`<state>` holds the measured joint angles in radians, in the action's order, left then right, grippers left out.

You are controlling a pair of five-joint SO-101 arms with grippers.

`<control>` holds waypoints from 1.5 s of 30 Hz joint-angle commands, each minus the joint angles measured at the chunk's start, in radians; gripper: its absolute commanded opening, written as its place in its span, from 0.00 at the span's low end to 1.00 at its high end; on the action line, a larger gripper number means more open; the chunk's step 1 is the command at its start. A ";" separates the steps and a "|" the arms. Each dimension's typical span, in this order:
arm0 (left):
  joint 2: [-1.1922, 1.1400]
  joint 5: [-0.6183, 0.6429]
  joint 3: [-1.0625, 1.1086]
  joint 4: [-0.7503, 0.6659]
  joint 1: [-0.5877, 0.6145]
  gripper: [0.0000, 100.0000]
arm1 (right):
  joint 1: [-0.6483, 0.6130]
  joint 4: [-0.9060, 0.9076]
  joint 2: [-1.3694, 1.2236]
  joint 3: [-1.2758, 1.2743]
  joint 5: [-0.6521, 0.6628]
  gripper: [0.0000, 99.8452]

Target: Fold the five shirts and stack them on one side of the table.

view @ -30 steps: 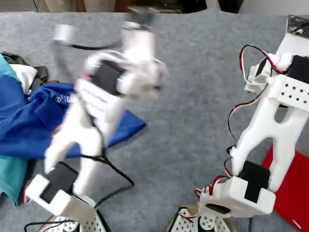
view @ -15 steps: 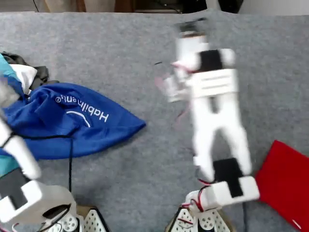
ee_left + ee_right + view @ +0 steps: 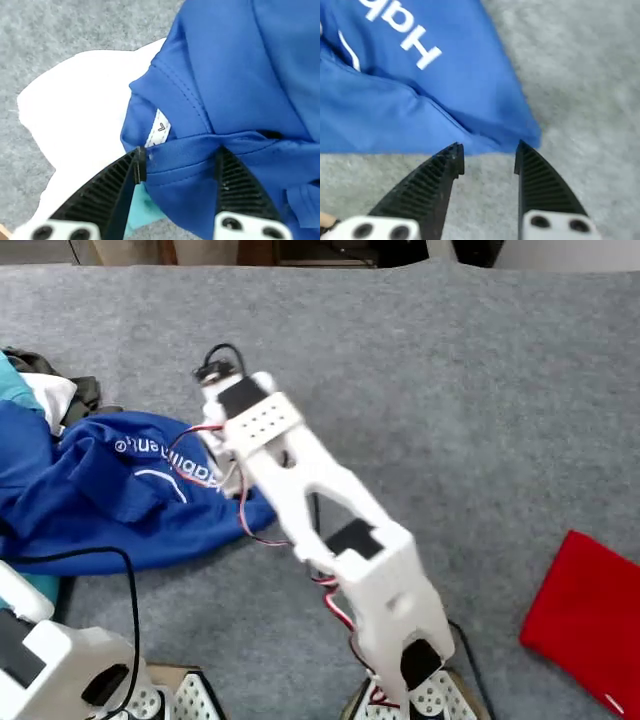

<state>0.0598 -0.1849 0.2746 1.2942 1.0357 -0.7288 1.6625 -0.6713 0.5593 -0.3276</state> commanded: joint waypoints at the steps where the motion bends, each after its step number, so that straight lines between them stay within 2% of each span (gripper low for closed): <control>1: 0.047 -0.006 0.046 -0.049 0.011 0.23 | -0.027 0.044 -0.091 0.150 -0.009 0.18; 8: 0.050 -0.005 0.064 -0.064 0.006 0.23 | -0.021 0.106 -0.286 0.285 -0.023 0.17; 10: 0.047 -0.005 0.061 -0.064 0.005 0.23 | -0.021 0.106 -0.315 0.303 -0.046 0.11; 12: 0.050 -0.005 0.060 -0.064 0.005 0.23 | -0.021 0.106 -0.321 0.320 -0.043 0.01; 17: 0.050 -0.009 0.060 -0.064 0.003 0.23 | 0.008 0.120 -0.318 0.358 -0.046 0.00; 23: 0.051 -0.017 0.054 -0.064 0.005 0.23 | 0.133 0.121 -0.173 0.351 -0.032 0.01; 28: 0.051 -0.087 -0.049 -0.038 -0.014 0.24 | 0.211 0.121 0.051 0.278 0.028 0.01; 32: 0.050 -0.086 -0.124 -0.008 -0.035 0.30 | 0.320 0.121 0.213 0.199 0.060 0.01; 37: 0.050 -0.081 -0.275 -0.034 -0.035 0.30 | 0.509 0.120 0.358 0.074 0.138 0.01; 45: 0.044 -0.083 -0.338 -0.028 -0.054 0.30 | 0.806 0.098 0.407 -0.061 0.308 0.01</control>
<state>0.0660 -0.2616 -0.0107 1.2743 1.0065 -0.0169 1.7668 -0.3368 0.5209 -0.0683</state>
